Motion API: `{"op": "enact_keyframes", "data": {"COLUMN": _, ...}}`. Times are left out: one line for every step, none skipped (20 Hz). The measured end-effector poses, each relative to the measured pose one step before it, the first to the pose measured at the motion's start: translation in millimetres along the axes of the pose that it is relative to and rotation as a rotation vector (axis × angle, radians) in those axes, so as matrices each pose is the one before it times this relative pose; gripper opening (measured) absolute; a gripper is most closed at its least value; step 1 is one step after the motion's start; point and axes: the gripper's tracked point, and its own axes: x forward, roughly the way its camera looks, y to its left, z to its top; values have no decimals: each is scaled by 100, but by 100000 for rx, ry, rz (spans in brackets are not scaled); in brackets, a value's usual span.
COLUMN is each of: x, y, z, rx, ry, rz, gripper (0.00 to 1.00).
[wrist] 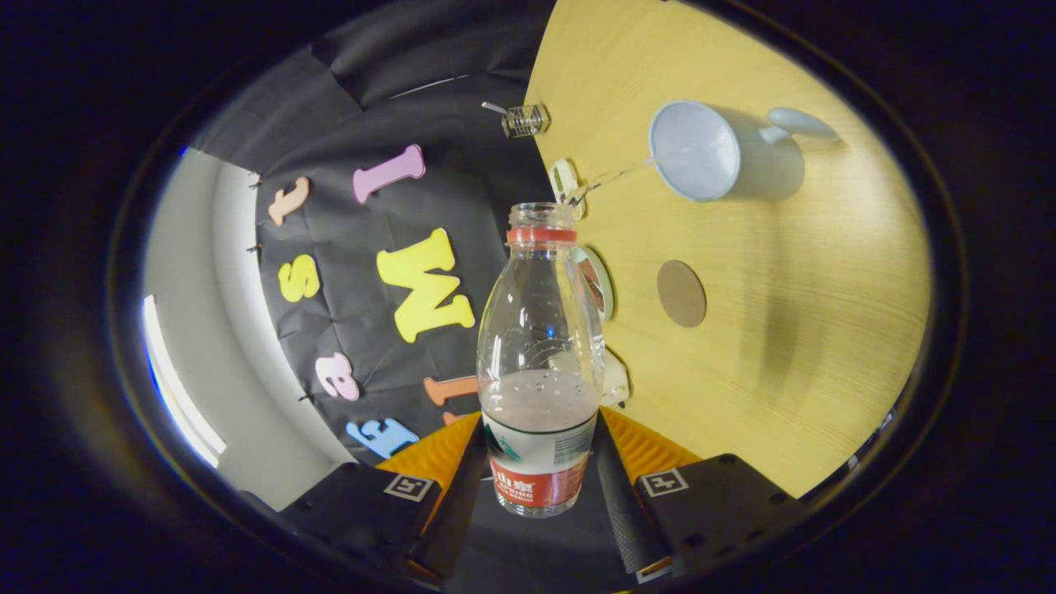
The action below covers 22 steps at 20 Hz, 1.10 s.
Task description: Take the bottle from table, then pour the juice into the cup, finally place the bottle on the coaster
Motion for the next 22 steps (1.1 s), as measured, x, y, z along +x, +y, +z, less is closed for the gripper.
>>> {"op": "enact_keyframes", "data": {"x": -4, "y": 193, "z": -147, "rx": -15, "ry": 145, "rz": 250, "gripper": 76}}
{"op": "enact_keyframes", "data": {"x": -94, "y": 120, "z": -73, "rx": 60, "ry": -73, "rz": -25, "gripper": 76}}
{"op": "enact_keyframes", "data": {"x": -99, "y": 64, "z": 35, "rx": 268, "ry": -114, "rz": -14, "gripper": 76}}
{"op": "enact_keyframes", "data": {"x": -106, "y": 165, "z": 11, "rx": 221, "ry": 107, "rz": 212, "gripper": 76}}
{"op": "enact_keyframes", "data": {"x": -40, "y": 56, "z": 36, "rx": 539, "ry": -215, "rz": -18, "gripper": 76}}
{"op": "enact_keyframes", "data": {"x": 138, "y": 66, "z": 36, "rx": 816, "ry": 15, "rz": 35, "gripper": 76}}
{"op": "enact_keyframes", "data": {"x": -13, "y": 31, "z": -111, "rx": 720, "ry": 467, "rz": 231, "gripper": 76}}
{"op": "enact_keyframes", "data": {"x": -19, "y": 30, "z": 13, "rx": 590, "ry": 35, "rz": 190, "gripper": 76}}
{"op": "enact_keyframes", "data": {"x": 101, "y": 43, "z": 66, "rx": 352, "ry": 118, "rz": -114, "gripper": 76}}
{"op": "enact_keyframes", "data": {"x": 112, "y": 104, "z": 45, "rx": 344, "ry": -170, "rz": -45, "gripper": 76}}
{"op": "enact_keyframes", "data": {"x": -16, "y": 78, "z": 118, "rx": 314, "ry": -163, "rz": 256, "gripper": 76}}
{"op": "enact_keyframes", "data": {"x": -43, "y": 106, "z": 204, "rx": 437, "ry": -451, "rz": 273, "gripper": 76}}
{"op": "enact_keyframes", "data": {"x": 26, "y": 3, "z": 135, "rx": 680, "ry": -268, "rz": 46, "gripper": 76}}
{"op": "enact_keyframes", "data": {"x": -1, "y": -206, "z": -32, "rx": 859, "ry": 366, "rz": -690, "gripper": 76}}
{"op": "enact_keyframes", "data": {"x": 39, "y": -89, "z": 2, "rx": 729, "ry": 68, "rz": -139, "gripper": 76}}
{"op": "enact_keyframes", "data": {"x": 7, "y": 166, "z": 124, "rx": 747, "ry": -230, "rz": 228, "gripper": 76}}
{"op": "enact_keyframes", "data": {"x": -135, "y": -8, "z": -18, "rx": 587, "ry": 34, "rz": 135, "gripper": 76}}
{"op": "enact_keyframes", "data": {"x": -156, "y": 70, "z": 78, "rx": 570, "ry": -290, "rz": 36, "gripper": 76}}
{"op": "enact_keyframes", "data": {"x": -35, "y": 46, "z": 170, "rx": 589, "ry": -247, "rz": 160, "gripper": 76}}
{"op": "enact_keyframes", "data": {"x": -40, "y": 89, "z": 48, "rx": 1067, "ry": -204, "rz": 317, "gripper": 76}}
{"op": "enact_keyframes", "data": {"x": -12, "y": -95, "z": 43, "rx": 1657, "ry": -207, "rz": 206, "gripper": 76}}
{"op": "enact_keyframes", "data": {"x": -85, "y": 56, "z": 47, "rx": 1523, "ry": -20, "rz": 516, "gripper": 76}}
